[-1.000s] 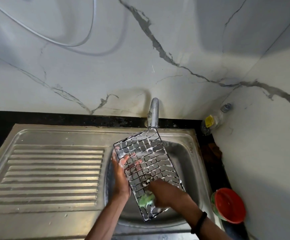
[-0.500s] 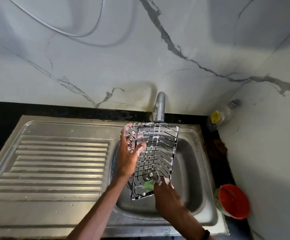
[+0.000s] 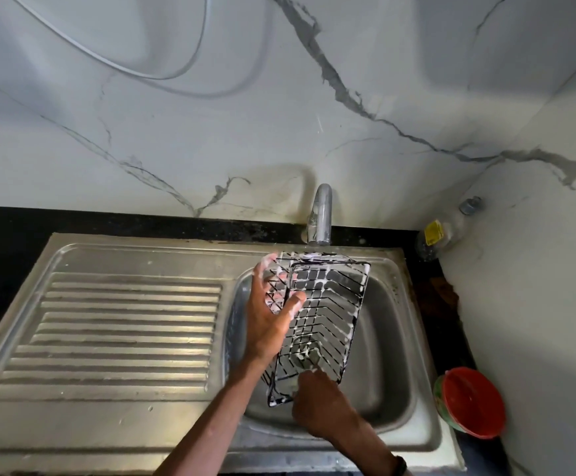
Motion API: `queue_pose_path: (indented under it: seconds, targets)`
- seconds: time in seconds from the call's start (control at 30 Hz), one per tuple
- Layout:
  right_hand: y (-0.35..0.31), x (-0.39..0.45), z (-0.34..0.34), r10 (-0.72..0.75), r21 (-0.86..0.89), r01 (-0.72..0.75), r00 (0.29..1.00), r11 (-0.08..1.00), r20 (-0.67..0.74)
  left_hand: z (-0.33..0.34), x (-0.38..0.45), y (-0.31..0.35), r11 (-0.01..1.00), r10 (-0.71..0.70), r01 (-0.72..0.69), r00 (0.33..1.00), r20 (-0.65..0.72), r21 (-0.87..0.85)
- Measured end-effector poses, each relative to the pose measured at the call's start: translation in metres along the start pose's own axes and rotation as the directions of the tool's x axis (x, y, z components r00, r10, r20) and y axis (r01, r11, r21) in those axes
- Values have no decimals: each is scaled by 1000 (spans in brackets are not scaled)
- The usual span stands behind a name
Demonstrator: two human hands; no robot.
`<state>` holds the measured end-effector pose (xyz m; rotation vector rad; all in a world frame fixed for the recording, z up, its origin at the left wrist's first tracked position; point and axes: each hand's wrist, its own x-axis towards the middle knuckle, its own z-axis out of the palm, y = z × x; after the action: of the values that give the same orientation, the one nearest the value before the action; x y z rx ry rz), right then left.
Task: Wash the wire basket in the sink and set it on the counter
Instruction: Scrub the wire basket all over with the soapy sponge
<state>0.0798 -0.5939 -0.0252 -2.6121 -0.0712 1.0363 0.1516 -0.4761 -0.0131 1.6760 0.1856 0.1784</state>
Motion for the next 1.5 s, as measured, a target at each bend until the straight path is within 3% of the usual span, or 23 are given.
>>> queue_pose_path:
  seconds: [0.1, 0.2, 0.23, 0.3, 0.4, 0.6, 0.7, 0.8, 0.97, 1.1, 1.2, 1.33, 1.5]
  targets:
    - [-8, 3, 0, -45, 310, 7, 992, 951, 118, -1, -2, -11, 997, -62, 61, 998, -24, -45]
    - [-2, 9, -11, 0, 643, -19, 1000, 765, 30, -6, 0, -16, 990, -120, 118, 993, -14, -78]
    - [-2, 10, -16, 48, 662, -20, 999, 749, -24, -8, 1, -17, 986, -140, 137, 990, -23, -93]
    - [-1, 16, -18, 98, 551, -37, 992, 834, -82, -9, 2, -19, 972, -188, 181, 981, -37, -148]
    - [-12, 22, -11, 67, 452, -71, 997, 889, 25, -8, 4, -23, 952, -249, 239, 968, -30, -191]
    - [-26, 30, -21, 99, 717, -200, 978, 668, 181, -12, 5, -13, 959, -199, 203, 979, 40, -197]
    - [-29, 32, -32, 129, 789, -227, 974, 571, 186, -13, 4, -18, 972, -180, 191, 980, 84, -139]
    - [-22, 34, -58, 106, 887, -236, 972, 397, 211, -11, -3, -17, 972, -224, 230, 967, 120, -41]
    - [-9, 41, -105, 42, 967, -239, 969, -83, 243, -3, -22, -13, 974, -224, 223, 967, 124, 24]
    - [-4, 40, -115, -36, 946, -258, 966, -194, 256, 0, -28, -10, 970, -242, 238, 964, 113, 51]
    - [4, 38, -110, -10, 911, -238, 968, -337, 249, 2, -28, -3, 967, -251, 239, 958, 140, 92]
    - [11, 31, -121, 139, 749, -108, 956, -654, 259, -6, -31, -8, 966, -245, 228, 958, 146, 121]
    - [22, 21, -134, 242, 720, 34, 952, -693, 188, -15, -34, -11, 950, -276, 247, 950, 143, 192]
